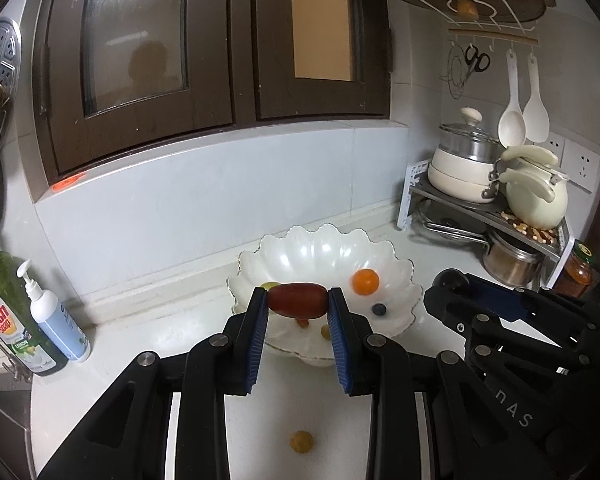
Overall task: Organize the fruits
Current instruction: 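Carry the red date with the left gripper while the right gripper carries the dark plum over the bowl, then open the left gripper dropping the date while the right gripper releases the dark plum into the bowl, then withdraw both open tools from the bowl back toward the counter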
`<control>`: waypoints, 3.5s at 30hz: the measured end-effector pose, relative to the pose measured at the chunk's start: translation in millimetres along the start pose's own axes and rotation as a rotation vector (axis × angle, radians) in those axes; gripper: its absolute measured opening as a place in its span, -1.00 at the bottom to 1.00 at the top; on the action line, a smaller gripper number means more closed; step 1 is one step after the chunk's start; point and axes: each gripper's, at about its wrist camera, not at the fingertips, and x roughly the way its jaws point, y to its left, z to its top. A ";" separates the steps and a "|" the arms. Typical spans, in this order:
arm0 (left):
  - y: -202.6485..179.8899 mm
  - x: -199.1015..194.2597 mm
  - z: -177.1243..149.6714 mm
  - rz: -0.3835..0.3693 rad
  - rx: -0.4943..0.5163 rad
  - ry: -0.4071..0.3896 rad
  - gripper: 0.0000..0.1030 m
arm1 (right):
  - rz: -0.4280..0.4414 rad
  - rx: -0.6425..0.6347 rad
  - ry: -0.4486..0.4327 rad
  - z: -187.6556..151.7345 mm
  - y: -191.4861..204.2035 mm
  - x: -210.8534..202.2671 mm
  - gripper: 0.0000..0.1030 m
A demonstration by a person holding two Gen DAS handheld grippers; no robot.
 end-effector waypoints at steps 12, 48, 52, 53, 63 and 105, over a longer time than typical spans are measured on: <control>6.8 32.0 24.1 0.033 0.000 0.013 -0.41 | -0.011 -0.026 -0.001 30.0 1.2 27.7 -0.41; 15.8 192.6 62.7 0.004 -0.007 0.299 -0.41 | 0.010 0.002 0.347 80.2 -42.2 192.8 -0.41; 15.7 214.2 61.2 0.001 -0.009 0.344 -0.41 | -0.009 -0.001 0.379 78.5 -47.0 212.2 -0.41; 15.7 218.2 60.4 -0.001 -0.007 0.353 -0.41 | -0.015 -0.005 0.386 77.9 -47.7 215.7 -0.41; 16.5 255.4 49.6 0.017 -0.002 0.435 -0.41 | -0.040 -0.013 0.451 71.1 -56.7 248.0 -0.41; 23.2 199.5 63.6 0.093 -0.043 0.346 -0.06 | -0.061 -0.046 0.378 80.7 -44.7 202.7 -0.21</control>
